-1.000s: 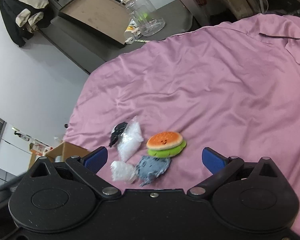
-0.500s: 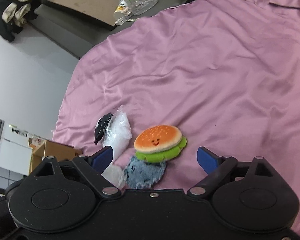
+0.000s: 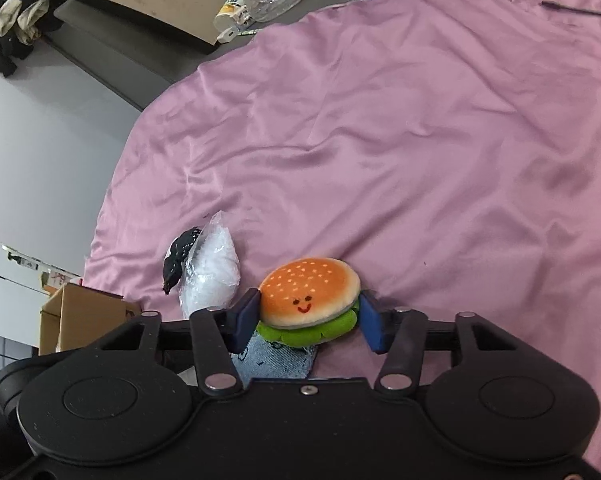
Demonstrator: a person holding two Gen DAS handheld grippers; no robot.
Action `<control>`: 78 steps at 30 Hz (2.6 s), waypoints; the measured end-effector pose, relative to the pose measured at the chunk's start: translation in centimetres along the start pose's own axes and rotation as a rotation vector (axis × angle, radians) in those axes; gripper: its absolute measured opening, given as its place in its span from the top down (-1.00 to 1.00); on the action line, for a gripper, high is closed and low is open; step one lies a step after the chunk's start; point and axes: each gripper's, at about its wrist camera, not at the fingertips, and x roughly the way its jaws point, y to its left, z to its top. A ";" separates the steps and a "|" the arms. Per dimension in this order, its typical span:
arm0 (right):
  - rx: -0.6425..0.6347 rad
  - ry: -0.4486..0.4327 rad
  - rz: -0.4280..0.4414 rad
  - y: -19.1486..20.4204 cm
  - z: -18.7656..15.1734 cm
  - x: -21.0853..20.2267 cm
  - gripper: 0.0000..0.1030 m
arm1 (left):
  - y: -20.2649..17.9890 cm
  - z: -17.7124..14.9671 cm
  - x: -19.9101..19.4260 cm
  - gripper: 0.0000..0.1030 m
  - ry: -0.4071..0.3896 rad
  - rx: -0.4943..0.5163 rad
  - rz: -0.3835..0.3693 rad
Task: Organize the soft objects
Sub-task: 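Grasp the hamburger plush with the right gripper while the left grasps the white bagged item, then carry the hamburger plush with the right gripper while the left carries the white item to the box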
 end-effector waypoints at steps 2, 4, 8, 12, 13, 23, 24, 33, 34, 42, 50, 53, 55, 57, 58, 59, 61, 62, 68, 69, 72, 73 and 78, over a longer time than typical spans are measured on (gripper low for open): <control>-0.021 -0.006 -0.023 0.4 -0.3 -0.4 0.08 | 0.4 -0.2 -0.5 0.47 -0.005 0.008 -0.021; -0.026 -0.017 -0.033 0.7 -0.5 -1.1 0.08 | 0.5 -0.4 -1.2 0.47 -0.016 0.016 -0.036; -0.027 -0.059 -0.052 1.0 -1.3 -3.4 0.08 | 0.3 -0.9 -3.3 0.46 -0.050 0.052 -0.057; -0.019 -0.095 -0.081 0.9 -2.6 -6.2 0.08 | -0.2 -1.5 -5.3 0.46 -0.069 0.110 -0.072; -0.024 -0.109 -0.087 1.0 -2.8 -6.8 0.08 | -0.2 -1.7 -5.7 0.46 -0.071 0.119 -0.077; -0.050 -0.219 -0.084 2.9 -5.5 -11.9 0.08 | 1.4 -3.1 -10.5 0.46 -0.106 0.205 -0.143; -0.049 -0.225 -0.082 3.1 -5.9 -12.3 0.08 | 1.7 -3.1 -11.0 0.46 -0.109 0.212 -0.146; -0.116 -0.288 -0.063 6.7 -7.4 -15.1 0.08 | 5.0 -2.2 -15.3 0.46 -0.166 0.229 -0.189; -0.122 -0.294 -0.060 7.1 -7.5 -15.4 0.09 | 5.4 -2.0 -15.7 0.46 -0.171 0.230 -0.191; -0.163 -0.327 -0.041 9.7 -8.2 -16.7 0.08 | 8.1 -0.8 -18.1 0.46 -0.210 0.228 -0.205; -0.204 -0.329 -0.001 12.3 -8.8 -16.6 0.08 | 11.3 0.7 -19.2 0.46 -0.225 0.208 -0.185; -0.223 -0.320 0.010 13.3 -8.7 -16.1 0.08 | 12.5 1.3 -19.1 0.46 -0.230 0.199 -0.167; -0.226 -0.311 0.013 13.9 -8.6 -15.5 0.08 | 13.3 1.8 -19.0 0.46 -0.230 0.188 -0.156; -0.229 -0.306 0.018 14.3 -8.5 -15.1 0.08 | 14.1 2.3 -18.7 0.46 -0.231 0.178 -0.139; -0.233 -0.302 0.022 14.6 -8.5 -14.8 0.08 | 14.5 2.6 -18.6 0.46 -0.229 0.170 -0.134; -0.236 -0.297 0.022 14.9 -8.5 -14.5 0.08 | 14.9 2.9 -18.4 0.46 -0.228 0.163 -0.129; -0.247 -0.291 0.030 15.5 -8.4 -14.0 0.08 | 15.6 3.4 -18.0 0.46 -0.226 0.152 -0.115; -0.250 -0.289 0.036 15.8 -8.4 -13.8 0.08 | 15.9 3.7 -17.8 0.46 -0.223 0.144 -0.110; -0.277 -0.279 0.060 17.4 -8.8 -12.6 0.08 | 17.2 4.9 -16.2 0.46 -0.210 0.123 -0.087; -0.279 -0.275 0.062 17.6 -8.8 -12.3 0.09 | 17.4 5.1 -15.9 0.46 -0.208 0.120 -0.085; -0.289 -0.269 0.067 18.3 -8.8 -11.7 0.08 | 17.8 5.6 -14.9 0.46 -0.199 0.106 -0.079; -0.293 -0.266 0.069 18.5 -8.8 -11.5 0.08 | 17.9 5.8 -14.6 0.46 -0.197 0.100 -0.076; -0.300 -0.252 0.081 19.7 -8.7 -10.0 0.08 | 18.4 6.2 -13.0 0.46 -0.201 0.096 -0.057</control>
